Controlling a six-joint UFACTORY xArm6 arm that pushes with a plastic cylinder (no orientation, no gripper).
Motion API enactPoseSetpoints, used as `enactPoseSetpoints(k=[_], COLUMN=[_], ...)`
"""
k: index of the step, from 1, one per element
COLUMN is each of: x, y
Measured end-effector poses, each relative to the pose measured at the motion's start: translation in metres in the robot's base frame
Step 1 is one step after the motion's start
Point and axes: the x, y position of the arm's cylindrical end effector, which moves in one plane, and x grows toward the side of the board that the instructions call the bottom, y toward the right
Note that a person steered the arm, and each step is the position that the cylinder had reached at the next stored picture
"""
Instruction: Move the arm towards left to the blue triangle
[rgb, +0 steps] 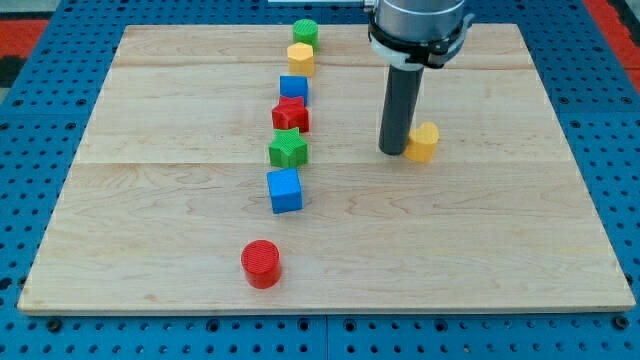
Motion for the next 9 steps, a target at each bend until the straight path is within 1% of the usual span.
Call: enactPoseSetpoints(k=[1, 2, 3, 4, 5, 6, 7, 9], x=[0.001, 0.025, 0.074, 0.134, 0.186, 0.202, 0.202, 0.202], y=[0.052, 0.015, -0.022, -0.052, -0.05, -0.082, -0.157, -0.209])
